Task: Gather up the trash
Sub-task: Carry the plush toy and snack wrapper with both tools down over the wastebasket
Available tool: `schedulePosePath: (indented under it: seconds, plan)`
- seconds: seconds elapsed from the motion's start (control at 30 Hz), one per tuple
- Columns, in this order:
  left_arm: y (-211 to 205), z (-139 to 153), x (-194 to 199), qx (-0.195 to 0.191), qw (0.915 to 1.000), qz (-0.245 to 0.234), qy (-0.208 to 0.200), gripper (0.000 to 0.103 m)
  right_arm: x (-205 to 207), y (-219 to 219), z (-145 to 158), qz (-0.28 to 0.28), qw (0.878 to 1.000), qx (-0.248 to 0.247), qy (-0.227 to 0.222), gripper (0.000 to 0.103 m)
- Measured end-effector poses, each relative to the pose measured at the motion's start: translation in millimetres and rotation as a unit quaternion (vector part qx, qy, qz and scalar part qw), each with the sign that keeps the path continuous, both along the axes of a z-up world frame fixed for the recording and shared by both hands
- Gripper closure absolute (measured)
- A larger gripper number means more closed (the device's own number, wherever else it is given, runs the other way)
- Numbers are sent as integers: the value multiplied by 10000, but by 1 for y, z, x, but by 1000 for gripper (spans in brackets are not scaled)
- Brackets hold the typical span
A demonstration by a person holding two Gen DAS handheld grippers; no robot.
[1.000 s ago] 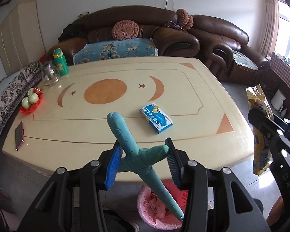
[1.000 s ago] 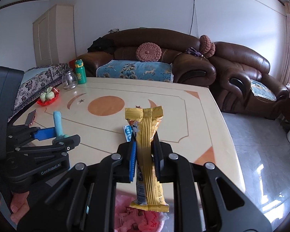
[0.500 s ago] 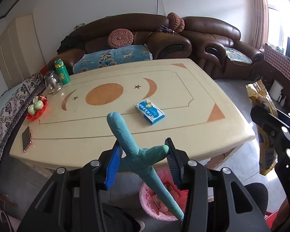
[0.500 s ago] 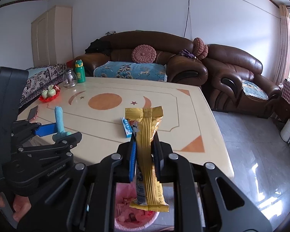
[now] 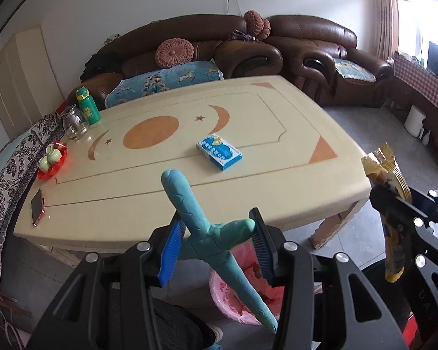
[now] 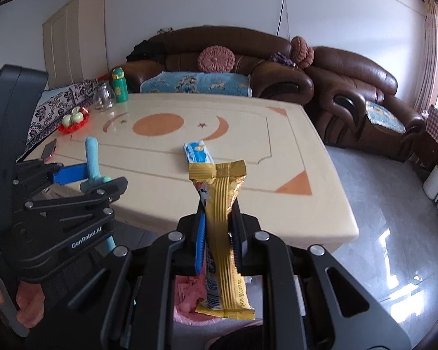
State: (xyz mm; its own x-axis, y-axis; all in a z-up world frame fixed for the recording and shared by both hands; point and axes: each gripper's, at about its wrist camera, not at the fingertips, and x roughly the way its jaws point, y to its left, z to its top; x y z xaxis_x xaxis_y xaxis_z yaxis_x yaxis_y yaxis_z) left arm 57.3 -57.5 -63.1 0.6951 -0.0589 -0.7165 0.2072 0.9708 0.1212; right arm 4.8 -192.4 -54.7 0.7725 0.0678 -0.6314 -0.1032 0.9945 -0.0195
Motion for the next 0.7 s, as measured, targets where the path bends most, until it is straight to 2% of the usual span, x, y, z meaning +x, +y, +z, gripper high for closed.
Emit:
schedulePosePath:
  seconds: [0.2,0.7]
  plan:
    - [-3,-30,11,6,9996,-45,272,59,5,2,-24,-8,9996,42,267,87]
    - [-4,-106,42,118,9959,-38,900,59,29,4,-106,-29,9922,274,1212,87]
